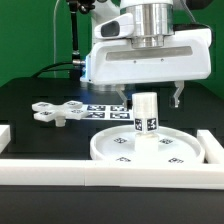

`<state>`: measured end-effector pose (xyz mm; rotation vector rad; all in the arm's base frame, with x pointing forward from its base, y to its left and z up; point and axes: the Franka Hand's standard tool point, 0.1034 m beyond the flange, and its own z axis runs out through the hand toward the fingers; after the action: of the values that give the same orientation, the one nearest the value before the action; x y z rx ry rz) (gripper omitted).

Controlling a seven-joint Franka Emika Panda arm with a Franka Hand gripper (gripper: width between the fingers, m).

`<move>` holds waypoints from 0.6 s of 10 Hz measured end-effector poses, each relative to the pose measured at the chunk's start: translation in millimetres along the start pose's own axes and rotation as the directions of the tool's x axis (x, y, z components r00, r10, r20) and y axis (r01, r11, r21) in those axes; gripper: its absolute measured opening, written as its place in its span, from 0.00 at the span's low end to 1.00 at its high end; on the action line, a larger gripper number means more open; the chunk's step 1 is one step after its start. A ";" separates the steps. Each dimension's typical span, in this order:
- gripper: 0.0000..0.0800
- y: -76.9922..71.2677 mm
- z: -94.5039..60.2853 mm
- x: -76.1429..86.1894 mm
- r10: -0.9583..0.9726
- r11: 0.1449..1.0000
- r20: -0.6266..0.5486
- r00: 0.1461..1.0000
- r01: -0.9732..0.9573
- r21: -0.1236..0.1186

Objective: Assemble round table

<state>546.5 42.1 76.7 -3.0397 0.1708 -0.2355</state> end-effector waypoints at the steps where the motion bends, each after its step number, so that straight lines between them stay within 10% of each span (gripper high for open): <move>1: 0.81 0.3 0.0 0.0 -0.022 1.000 0.000 1.000 0.022 0.000; 6: 0.81 -5.3 -6.1 11.6 -0.595 0.803 0.073 0.800 0.596 0.009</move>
Offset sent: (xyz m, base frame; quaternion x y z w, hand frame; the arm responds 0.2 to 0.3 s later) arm 0.0119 0.0154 0.0073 -0.0041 -0.0551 -0.3270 0.9434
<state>557.4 45.5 85.0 -3.0056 -0.8110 -0.1580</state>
